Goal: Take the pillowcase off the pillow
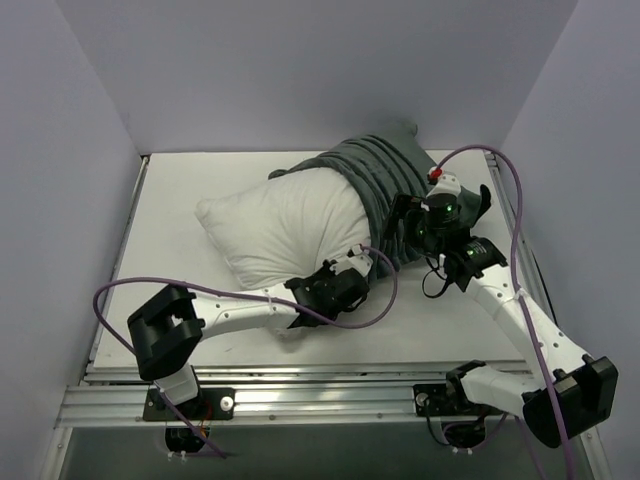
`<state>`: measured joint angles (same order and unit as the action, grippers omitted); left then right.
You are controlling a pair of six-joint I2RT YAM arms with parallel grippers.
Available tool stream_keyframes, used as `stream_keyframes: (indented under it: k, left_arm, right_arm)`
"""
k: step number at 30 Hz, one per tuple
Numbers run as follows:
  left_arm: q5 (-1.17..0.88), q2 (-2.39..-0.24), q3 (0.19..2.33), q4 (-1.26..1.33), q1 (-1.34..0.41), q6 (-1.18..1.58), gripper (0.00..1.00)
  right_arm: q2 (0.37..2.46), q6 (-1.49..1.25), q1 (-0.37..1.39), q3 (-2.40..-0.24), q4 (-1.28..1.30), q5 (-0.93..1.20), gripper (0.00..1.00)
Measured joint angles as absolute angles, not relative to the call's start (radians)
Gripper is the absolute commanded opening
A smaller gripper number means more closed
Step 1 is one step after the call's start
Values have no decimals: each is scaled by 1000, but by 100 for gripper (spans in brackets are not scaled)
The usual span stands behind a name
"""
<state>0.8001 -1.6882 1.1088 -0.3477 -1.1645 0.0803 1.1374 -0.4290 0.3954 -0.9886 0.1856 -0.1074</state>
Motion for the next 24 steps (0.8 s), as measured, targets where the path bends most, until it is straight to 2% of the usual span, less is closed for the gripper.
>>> stream_keyframes:
  k: [7,14,17,20,24]
  left_arm:
    - [720,-1691,1359,-560,-1143,91,2]
    - [445,-1714,2007,-855,-1090,97,2]
    - [262,-1691,2171,-908,-1014,160,2]
    - [65,-1583,2120,-907,-864,271,2]
    - [-94,-1348,1727,-772,-572,447,2]
  right_arm:
    - [1037,-422,387,-1005,215,-167,99]
    - [933,-416,387,-1147,242,-308,98]
    - [897,-402,387,-1211,234,-337,98]
    - [893,-386,387,-1266,226,-334,97]
    - [935,-368,387,-1283,215,-276,96]
